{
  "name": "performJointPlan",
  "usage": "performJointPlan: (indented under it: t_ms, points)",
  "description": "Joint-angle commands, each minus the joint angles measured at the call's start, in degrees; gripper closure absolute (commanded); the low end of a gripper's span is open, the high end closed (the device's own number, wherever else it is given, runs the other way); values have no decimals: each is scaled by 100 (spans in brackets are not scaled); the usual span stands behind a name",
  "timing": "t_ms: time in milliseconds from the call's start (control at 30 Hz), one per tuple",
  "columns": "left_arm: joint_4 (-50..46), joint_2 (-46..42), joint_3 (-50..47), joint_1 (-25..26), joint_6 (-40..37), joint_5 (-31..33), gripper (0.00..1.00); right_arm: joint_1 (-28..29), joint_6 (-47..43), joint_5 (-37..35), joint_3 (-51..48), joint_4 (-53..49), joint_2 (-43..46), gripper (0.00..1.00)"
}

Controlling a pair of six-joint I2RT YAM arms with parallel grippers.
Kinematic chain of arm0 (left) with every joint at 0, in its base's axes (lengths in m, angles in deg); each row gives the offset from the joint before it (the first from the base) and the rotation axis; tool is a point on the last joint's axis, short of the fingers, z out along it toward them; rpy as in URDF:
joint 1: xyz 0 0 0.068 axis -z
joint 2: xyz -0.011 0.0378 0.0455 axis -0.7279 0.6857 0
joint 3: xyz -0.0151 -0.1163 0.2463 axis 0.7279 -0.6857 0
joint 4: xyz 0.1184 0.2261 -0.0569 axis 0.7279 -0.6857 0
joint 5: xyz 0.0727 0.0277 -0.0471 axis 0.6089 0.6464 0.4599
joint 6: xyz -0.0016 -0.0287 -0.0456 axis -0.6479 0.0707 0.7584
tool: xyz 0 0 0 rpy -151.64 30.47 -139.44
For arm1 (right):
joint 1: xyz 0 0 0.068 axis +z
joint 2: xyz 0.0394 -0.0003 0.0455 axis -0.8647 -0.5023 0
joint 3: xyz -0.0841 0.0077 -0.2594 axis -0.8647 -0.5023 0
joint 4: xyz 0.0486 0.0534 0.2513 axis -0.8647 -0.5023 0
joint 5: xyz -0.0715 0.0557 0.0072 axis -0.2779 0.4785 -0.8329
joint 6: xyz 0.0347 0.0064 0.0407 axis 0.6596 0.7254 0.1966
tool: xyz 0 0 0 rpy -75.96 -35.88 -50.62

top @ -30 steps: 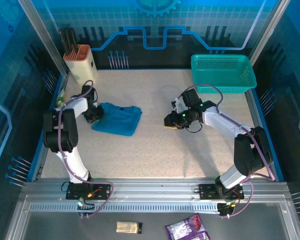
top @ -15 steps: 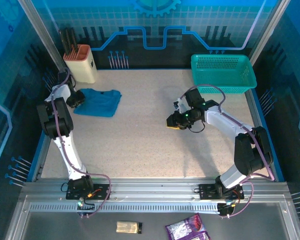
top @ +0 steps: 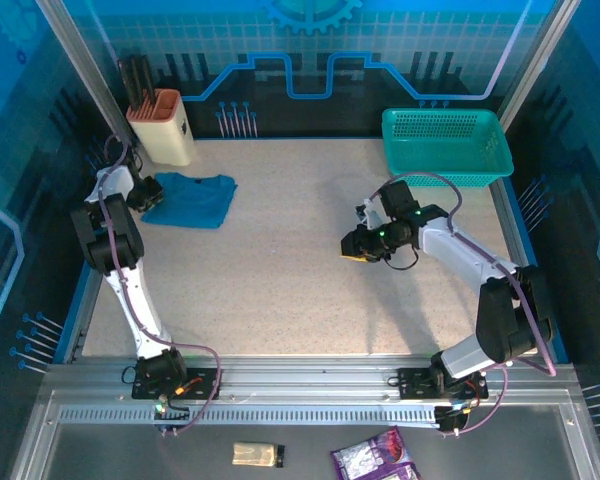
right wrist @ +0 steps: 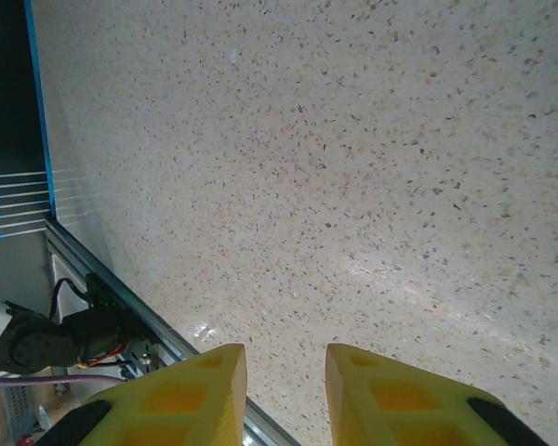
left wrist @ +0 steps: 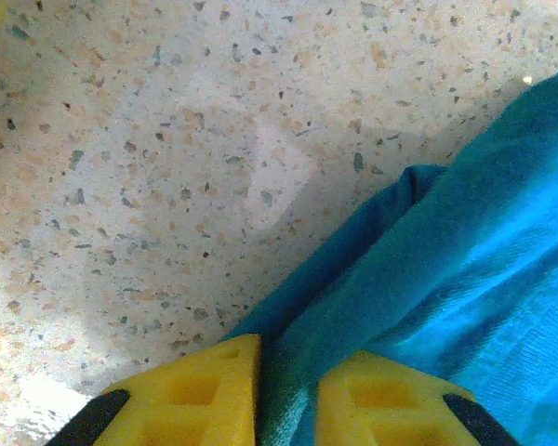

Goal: Fold the inside-out t-shirt

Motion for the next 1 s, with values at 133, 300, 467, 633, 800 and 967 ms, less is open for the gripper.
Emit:
performJointPlan:
  t_ms: [133, 300, 467, 633, 800, 967]
  points:
    - [93, -819, -334, -76, 194, -399, 62, -401, -429, -472, 221, -369, 357, 66]
    - [352, -1551, -726, -60, 307, -585, 51, -811, -754, -875, 194, -295, 560, 52]
    - [890, -2416, -1499, 115, 221, -487, 32, -1274, -933, -1337, 23, 68, 867, 1]
    - [1307, -3286, -2396, 438, 57, -238, 1, -1719, -1036, -1760, -311, 754, 1039, 0]
    - [1800, -4152, -3526, 797, -125, 256, 1, -1934, -1187, -2515, -771, 1589, 1038, 0]
    - [2835, -4940, -5061, 1167, -335, 765, 1, -2003, -1498, -3118, -1629, 3045, 980, 0]
